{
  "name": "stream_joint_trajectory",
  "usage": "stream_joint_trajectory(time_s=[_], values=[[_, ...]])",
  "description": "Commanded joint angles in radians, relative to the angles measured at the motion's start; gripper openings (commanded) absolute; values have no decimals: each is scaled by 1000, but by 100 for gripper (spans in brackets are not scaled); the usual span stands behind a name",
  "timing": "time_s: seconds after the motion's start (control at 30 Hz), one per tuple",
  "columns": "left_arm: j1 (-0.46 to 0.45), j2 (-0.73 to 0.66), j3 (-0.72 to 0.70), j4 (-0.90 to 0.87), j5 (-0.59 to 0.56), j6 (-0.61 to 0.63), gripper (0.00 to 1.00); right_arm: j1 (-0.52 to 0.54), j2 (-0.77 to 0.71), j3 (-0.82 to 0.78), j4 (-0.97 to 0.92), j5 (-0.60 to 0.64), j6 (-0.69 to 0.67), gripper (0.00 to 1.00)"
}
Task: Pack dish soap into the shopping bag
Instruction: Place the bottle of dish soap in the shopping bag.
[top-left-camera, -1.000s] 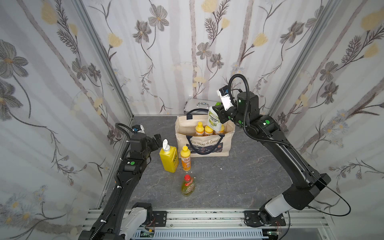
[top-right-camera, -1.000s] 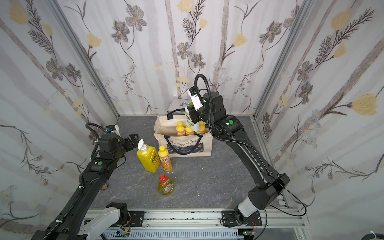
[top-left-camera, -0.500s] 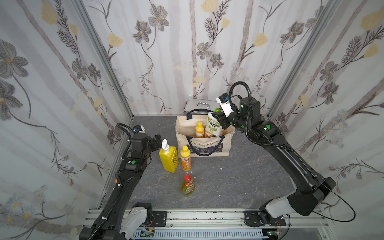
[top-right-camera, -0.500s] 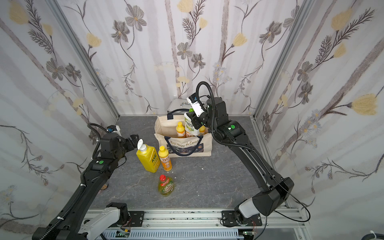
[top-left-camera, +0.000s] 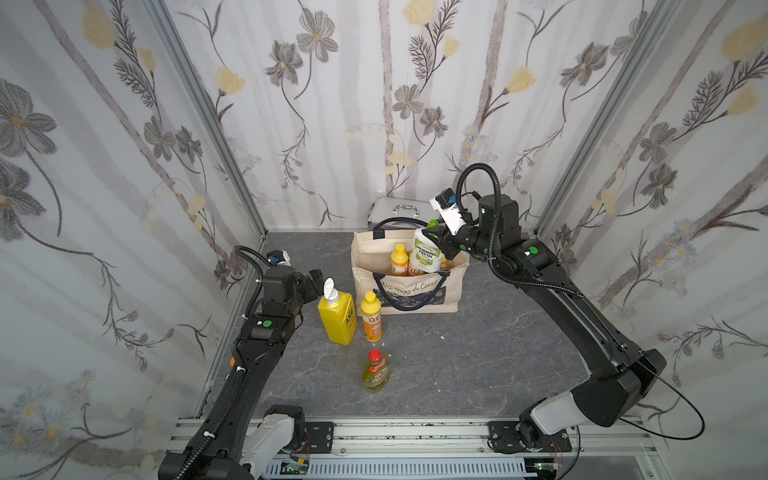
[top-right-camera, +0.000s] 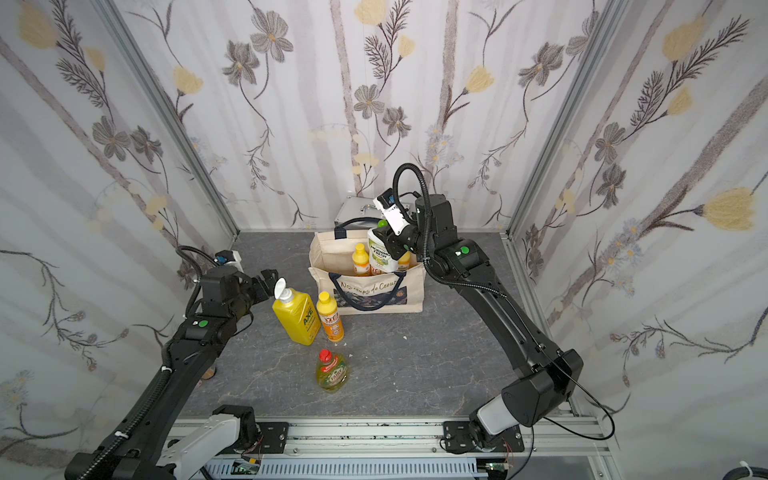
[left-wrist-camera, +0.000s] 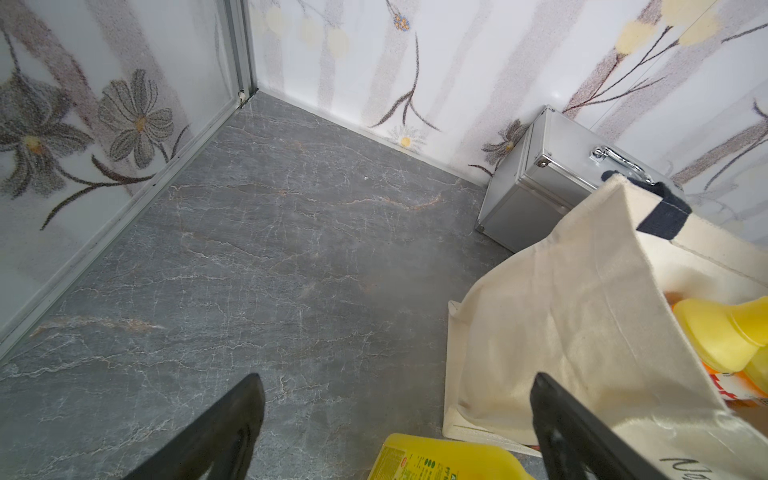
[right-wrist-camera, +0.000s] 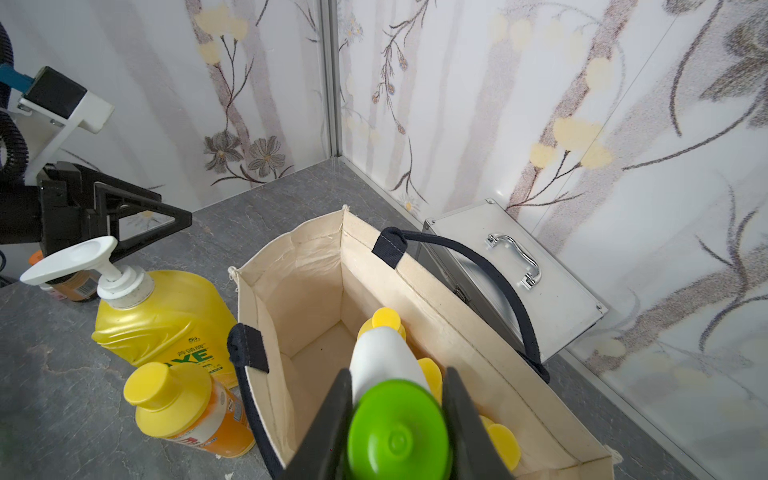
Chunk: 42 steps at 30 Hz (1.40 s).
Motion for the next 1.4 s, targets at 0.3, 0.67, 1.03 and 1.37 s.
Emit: stream_joint_trajectory(time_s=[0.3, 0.67, 1.03, 1.37], values=[[0, 5, -3, 14, -16, 1, 100, -31, 73, -48, 101, -56, -64, 3], [0, 15, -6, 19, -19, 3, 100, -42, 89, -178, 140, -15, -105, 1], [0, 15, -7, 22, -22, 4, 100, -59, 129, -279, 239, 50, -114, 0], [1, 24, -7, 24, -20, 6, 100, -74, 114, -321, 273, 114, -133, 2]])
